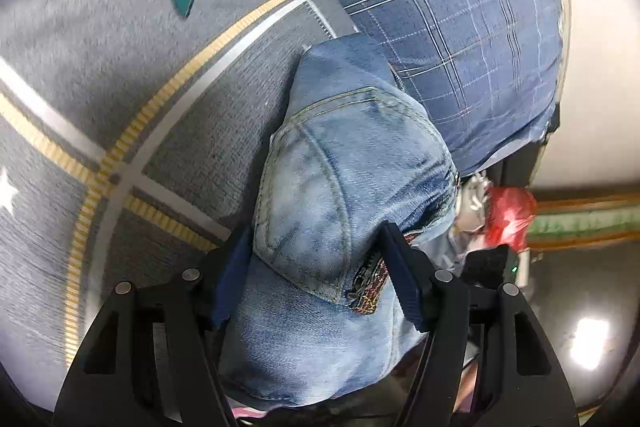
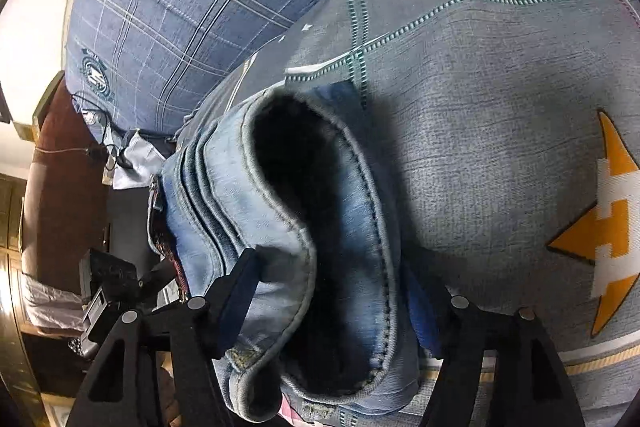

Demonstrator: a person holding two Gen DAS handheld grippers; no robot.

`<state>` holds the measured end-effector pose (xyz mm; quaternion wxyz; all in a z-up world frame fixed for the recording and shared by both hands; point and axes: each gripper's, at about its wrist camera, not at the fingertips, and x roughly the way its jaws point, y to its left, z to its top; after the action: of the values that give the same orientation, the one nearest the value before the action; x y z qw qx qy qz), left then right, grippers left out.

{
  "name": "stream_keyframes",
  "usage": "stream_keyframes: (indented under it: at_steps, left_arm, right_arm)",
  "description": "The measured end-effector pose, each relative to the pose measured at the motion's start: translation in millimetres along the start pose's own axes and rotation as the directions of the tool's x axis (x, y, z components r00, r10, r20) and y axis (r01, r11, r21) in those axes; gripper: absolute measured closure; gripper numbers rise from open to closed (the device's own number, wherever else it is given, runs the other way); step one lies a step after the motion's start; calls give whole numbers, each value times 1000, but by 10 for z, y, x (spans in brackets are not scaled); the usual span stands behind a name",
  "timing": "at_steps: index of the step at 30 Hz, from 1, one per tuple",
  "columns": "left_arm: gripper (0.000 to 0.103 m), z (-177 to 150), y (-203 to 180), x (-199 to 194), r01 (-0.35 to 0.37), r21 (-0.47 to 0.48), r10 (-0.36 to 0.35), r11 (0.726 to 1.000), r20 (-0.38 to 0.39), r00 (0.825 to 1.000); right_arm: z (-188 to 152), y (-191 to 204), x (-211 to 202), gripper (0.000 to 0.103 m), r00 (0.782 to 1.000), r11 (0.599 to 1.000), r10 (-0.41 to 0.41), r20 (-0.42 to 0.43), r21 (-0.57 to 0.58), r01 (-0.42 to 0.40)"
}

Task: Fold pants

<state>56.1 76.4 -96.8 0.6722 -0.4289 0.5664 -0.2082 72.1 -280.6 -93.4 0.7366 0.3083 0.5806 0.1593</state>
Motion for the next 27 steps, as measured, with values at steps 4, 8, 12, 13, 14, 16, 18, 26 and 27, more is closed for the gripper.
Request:
stream_keyframes:
  at_steps: [4, 8, 12, 13, 14, 16, 18, 26, 27]
  left_arm:
    - [35, -21, 103, 7, 51, -62, -51, 997, -2, 999]
    - [48, -107, -71, 3, -5, 40, 3, 999, 36, 999]
    - [68, -187, -207, -141, 52, 115, -62, 992, 79, 995]
    - [68, -202, -253, -177, 47, 139, -60, 989, 92, 994]
    - [68, -219, -305, -232, 42, 168, -61, 985, 112, 992]
    - [68, -240, -346, -332, 52, 192, -80, 980, 139, 987]
    - [68, -258, -370, -430, 56, 212, -91, 976, 158, 983]
    - [68, -99, -559, -702, 5, 230, -57, 973, 217, 974]
    - [68, -54, -626, -742, -13, 239, -43, 971, 231, 972]
  right_arm:
    - [-18, 16, 24, 44, 1000, 1000, -12, 4, -11, 12]
    - [-25, 85, 74, 61, 999, 998, -39, 17, -41, 40]
    - [-56, 238, -69, 84, 991, 985, -80, 108, -143, 95]
    - [-81, 332, -127, 85, 984, 974, -97, 152, -189, 125]
    - [-95, 376, -153, 85, 980, 969, -94, 174, -212, 130]
    - [-147, 502, -219, 85, 970, 953, -88, 225, -264, 148]
    - [-195, 575, -252, 85, 965, 944, -71, 254, -296, 147]
    - [-197, 897, -260, 86, 963, 927, -8, 270, -359, 109]
    - [-140, 941, -245, 86, 967, 933, -6, 256, -347, 98]
